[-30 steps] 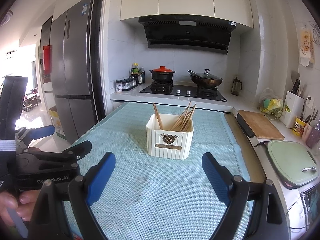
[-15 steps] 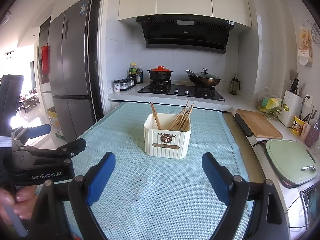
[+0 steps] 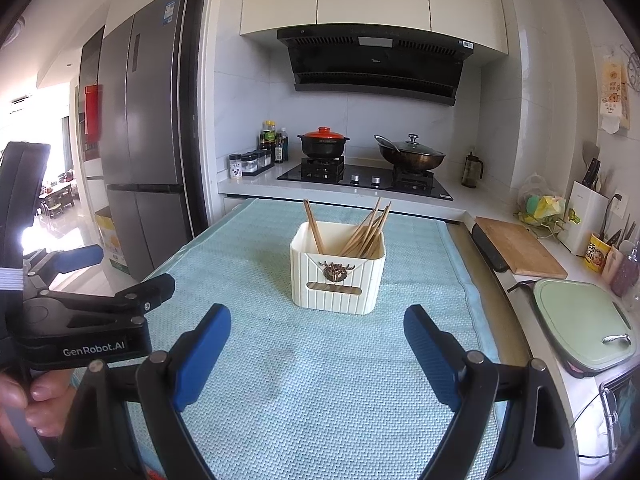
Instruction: Organize utensils
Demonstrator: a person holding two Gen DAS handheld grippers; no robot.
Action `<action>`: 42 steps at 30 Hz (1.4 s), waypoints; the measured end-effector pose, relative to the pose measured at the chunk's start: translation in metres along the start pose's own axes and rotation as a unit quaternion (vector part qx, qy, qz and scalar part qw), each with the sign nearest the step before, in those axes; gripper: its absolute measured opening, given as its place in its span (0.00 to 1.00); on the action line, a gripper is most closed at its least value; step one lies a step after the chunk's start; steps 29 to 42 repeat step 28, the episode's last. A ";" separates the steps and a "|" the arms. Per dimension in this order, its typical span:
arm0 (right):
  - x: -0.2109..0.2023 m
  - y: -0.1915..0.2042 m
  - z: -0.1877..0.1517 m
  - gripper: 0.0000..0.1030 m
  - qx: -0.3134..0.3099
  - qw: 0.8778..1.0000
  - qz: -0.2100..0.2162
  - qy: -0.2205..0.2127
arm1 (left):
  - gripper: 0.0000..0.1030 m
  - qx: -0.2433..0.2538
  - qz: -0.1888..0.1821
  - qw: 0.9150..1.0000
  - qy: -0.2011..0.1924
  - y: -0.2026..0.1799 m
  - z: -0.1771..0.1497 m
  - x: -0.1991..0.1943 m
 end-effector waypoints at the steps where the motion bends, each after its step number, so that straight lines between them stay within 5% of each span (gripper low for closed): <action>1: 0.000 0.000 0.000 0.87 0.000 1.000 0.000 0.000 | 1.00 0.000 0.000 1.000 0.000 0.000 0.000 0.000; 42: 0.003 -0.004 -0.001 0.87 0.002 1.000 -0.002 0.007 | 1.00 -0.004 0.002 1.000 -0.011 -0.006 -0.003 0.001</action>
Point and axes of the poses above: each gripper's, at about its wrist camera, not at the fingertips, and x roughly the way its jaws point, y to its left, z to its top, the point moved 7 cm from there along x, roughly the way its jaws point, and after that the axes turned 9 degrees about x, right-handed, at the moved point
